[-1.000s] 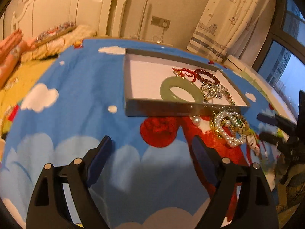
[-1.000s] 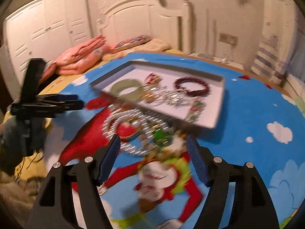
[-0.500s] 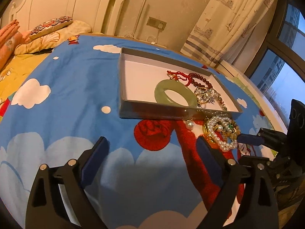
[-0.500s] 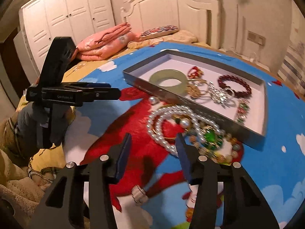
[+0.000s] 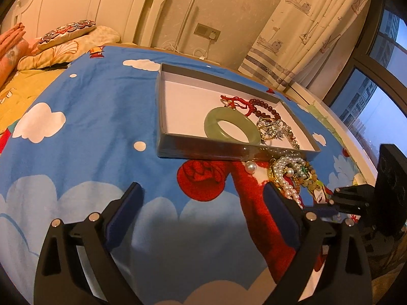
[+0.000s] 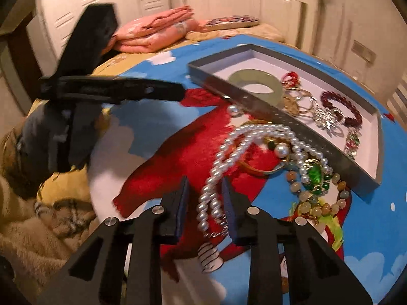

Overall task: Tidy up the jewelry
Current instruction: 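Grasp a pearl necklace with the right gripper and lift it high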

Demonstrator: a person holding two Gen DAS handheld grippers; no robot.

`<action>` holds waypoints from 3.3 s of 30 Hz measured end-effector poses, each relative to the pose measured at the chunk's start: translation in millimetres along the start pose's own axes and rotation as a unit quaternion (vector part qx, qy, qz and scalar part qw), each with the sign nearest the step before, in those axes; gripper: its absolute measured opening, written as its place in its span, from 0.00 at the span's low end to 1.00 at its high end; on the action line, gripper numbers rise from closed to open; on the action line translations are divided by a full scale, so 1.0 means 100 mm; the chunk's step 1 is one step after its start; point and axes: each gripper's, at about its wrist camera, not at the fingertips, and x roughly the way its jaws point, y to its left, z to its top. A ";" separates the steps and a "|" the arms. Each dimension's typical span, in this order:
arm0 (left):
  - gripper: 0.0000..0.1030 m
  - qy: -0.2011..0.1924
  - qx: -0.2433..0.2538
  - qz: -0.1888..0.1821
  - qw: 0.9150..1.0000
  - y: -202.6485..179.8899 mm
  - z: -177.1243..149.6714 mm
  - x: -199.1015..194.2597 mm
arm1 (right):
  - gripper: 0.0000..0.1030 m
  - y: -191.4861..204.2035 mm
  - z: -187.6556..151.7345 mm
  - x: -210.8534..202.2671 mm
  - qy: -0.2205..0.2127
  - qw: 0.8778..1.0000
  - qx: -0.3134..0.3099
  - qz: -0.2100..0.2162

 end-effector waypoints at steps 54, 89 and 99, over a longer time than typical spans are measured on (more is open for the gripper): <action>0.65 0.083 0.128 0.068 0.986 -1.09 0.04 0.61 | 0.09 -0.68 -0.63 -1.59 -0.313 0.920 0.099 0.214; 0.03 0.019 0.180 0.094 0.979 -1.25 0.17 0.25 | 0.09 -0.89 -0.53 -1.82 -0.364 0.915 0.110 0.136; 0.03 -0.015 0.160 0.111 0.981 -0.97 0.61 0.18 | 0.09 -1.05 0.11 -1.85 -0.363 0.927 0.082 0.055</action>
